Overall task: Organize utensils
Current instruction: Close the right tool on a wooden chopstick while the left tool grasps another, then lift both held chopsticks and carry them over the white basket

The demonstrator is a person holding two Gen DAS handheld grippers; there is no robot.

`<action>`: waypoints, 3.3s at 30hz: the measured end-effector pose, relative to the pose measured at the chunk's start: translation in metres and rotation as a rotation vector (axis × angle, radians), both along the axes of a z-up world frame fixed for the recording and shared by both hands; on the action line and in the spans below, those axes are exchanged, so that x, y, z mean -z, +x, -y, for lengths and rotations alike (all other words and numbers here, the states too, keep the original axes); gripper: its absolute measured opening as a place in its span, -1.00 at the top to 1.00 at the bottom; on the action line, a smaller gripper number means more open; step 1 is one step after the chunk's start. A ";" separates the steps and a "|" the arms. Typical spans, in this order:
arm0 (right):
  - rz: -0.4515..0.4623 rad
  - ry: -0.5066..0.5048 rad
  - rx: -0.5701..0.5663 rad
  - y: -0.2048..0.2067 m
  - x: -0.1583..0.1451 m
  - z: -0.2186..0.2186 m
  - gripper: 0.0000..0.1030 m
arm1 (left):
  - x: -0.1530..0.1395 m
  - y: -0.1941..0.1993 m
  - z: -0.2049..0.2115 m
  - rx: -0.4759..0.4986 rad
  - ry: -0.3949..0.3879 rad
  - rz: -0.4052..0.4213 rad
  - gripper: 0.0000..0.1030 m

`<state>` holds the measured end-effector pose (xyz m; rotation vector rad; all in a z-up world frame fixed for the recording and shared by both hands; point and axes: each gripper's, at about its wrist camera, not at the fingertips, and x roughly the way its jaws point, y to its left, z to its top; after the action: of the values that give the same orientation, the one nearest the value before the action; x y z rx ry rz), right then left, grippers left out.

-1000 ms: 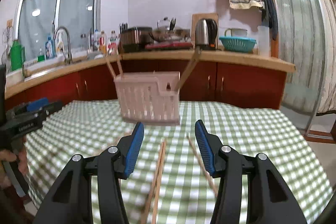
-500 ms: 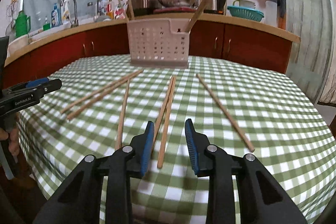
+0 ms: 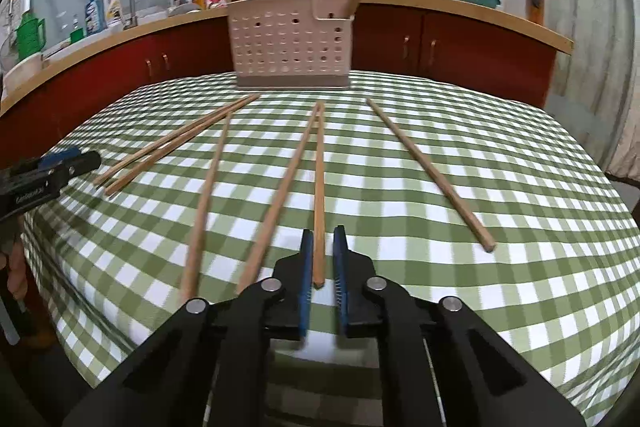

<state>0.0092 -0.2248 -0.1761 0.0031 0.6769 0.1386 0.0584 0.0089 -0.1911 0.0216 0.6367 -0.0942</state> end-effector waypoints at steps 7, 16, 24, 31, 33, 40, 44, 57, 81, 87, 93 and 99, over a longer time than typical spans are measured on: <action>0.002 0.005 0.010 0.002 0.000 0.005 0.86 | 0.009 0.005 0.000 0.005 -0.002 -0.035 0.07; 0.005 0.008 0.008 0.002 -0.001 0.006 0.86 | 0.017 0.012 0.006 0.064 0.012 -0.056 0.77; 0.058 0.016 0.011 -0.004 -0.016 0.008 0.87 | 0.004 0.001 0.009 0.084 0.049 0.012 0.87; 0.147 0.010 0.019 -0.013 -0.042 0.009 0.87 | -0.020 -0.011 0.004 0.072 0.060 0.104 0.87; 0.171 0.009 0.019 -0.015 -0.051 0.010 0.87 | -0.029 -0.013 0.002 0.064 0.054 0.126 0.87; 0.242 0.009 0.018 -0.022 -0.074 0.008 0.87 | -0.057 -0.019 -0.003 0.045 0.037 0.199 0.87; 0.282 0.011 0.017 -0.026 -0.088 0.007 0.87 | -0.073 -0.022 -0.006 0.040 0.027 0.235 0.87; 0.370 0.044 0.014 -0.036 -0.127 0.010 0.87 | -0.116 -0.031 -0.008 0.049 -0.024 0.300 0.87; 0.389 0.065 -0.016 0.024 -0.158 0.011 0.87 | -0.150 0.012 -0.002 0.097 -0.051 0.284 0.87; 0.392 0.064 -0.020 0.033 -0.164 0.011 0.87 | -0.157 0.025 -0.007 0.091 -0.097 0.276 0.87; 0.426 0.082 -0.034 0.038 -0.181 0.010 0.87 | -0.176 0.036 -0.006 0.104 -0.115 0.317 0.87; 0.482 0.089 -0.051 0.051 -0.204 0.009 0.87 | -0.200 0.047 0.003 0.125 -0.103 0.386 0.87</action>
<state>0.0597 -0.2340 0.0281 0.0368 0.1893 0.2100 0.1057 0.0060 0.0092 -0.0199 0.2441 -0.2379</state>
